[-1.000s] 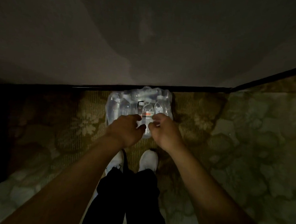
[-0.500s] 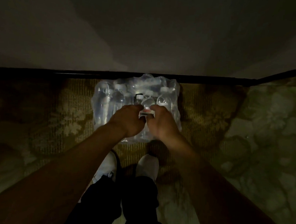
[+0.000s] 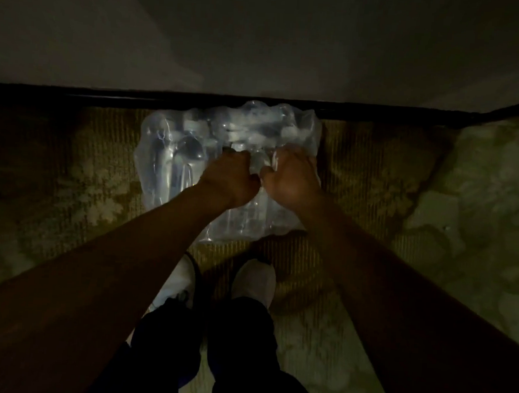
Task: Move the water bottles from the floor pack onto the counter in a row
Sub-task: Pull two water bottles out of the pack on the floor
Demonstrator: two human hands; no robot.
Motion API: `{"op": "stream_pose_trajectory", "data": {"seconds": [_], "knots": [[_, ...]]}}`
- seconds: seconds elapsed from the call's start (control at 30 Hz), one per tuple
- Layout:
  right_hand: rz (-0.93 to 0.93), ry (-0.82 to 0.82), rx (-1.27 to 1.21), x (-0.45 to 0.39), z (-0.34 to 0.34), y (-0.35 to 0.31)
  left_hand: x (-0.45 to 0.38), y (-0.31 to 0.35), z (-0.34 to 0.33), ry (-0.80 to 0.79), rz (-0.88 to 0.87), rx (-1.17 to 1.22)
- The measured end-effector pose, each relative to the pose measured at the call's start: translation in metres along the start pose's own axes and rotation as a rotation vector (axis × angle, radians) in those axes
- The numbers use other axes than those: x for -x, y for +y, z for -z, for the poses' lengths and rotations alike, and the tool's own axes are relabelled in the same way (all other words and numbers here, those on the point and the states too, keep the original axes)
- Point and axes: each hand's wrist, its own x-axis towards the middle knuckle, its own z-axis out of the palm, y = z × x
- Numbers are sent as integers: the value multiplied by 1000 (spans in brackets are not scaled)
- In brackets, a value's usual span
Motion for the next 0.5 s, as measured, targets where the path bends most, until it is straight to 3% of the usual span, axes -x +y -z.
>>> {"op": "stream_pose_trajectory", "data": {"seconds": [0.33, 0.5], "knots": [[-311, 63, 34, -49, -7, -8, -36, 9, -13, 28, 214, -12], [-260, 105, -5, -57, -7, 6, -39, -2, -11, 43, 203, 129]]}}
